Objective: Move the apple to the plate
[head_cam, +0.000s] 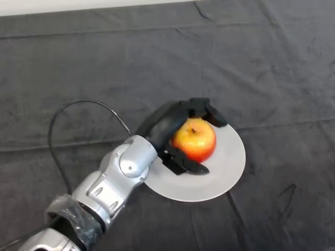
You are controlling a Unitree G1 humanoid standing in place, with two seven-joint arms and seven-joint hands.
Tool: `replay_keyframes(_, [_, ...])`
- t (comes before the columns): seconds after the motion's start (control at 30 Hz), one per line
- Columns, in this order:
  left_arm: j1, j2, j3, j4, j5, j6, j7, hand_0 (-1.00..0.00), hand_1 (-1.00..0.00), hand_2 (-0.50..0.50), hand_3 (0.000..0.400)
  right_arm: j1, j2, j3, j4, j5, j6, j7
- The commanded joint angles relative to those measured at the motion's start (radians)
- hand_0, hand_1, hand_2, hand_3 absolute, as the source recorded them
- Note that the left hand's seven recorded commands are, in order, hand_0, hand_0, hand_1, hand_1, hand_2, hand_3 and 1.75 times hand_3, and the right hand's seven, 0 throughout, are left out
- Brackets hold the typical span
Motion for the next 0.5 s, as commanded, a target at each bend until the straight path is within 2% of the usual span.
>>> replay_keyframes(0.03, [-0.094, 0.015, -0.023, 0.04, -0.023, -0.022, -0.006, -1.0, -1.0, 0.0, 0.4, 0.028, -0.005, 0.0, 0.022, -0.003, 0.01, 0.0047])
replay_keyframes(0.33, [-0.098, 0.024, -0.049, 0.05, -0.05, -0.022, -0.02, -1.0, -1.0, 0.0, 0.4, 0.026, -0.005, 0.0001, 0.026, -0.003, 0.009, 0.0038])
replay_keyframes(0.37, [-0.1, 0.025, -0.051, 0.05, -0.053, -0.02, -0.022, -0.47, -0.35, -0.06, 0.19, 0.026, -0.005, 0.0001, 0.026, -0.003, 0.009, 0.0037])
replay_keyframes(0.4, [-0.101, 0.026, -0.052, 0.051, -0.055, -0.019, -0.024, -0.24, -0.01, -0.12, 0.097, 0.026, -0.005, 0.0001, 0.026, -0.003, 0.009, 0.0037])
replay_keyframes(0.43, [-0.102, 0.027, -0.054, 0.051, -0.056, -0.018, -0.025, -0.01, 0.0, -0.01, 0.005, 0.025, -0.005, 0.0001, 0.027, -0.003, 0.009, 0.0036])
replay_keyframes(0.5, [-0.105, 0.028, -0.056, 0.053, -0.059, -0.016, -0.027, 0.0, 0.0, 0.0, 0.0, 0.025, -0.005, 0.0002, 0.027, -0.003, 0.009, 0.0034])
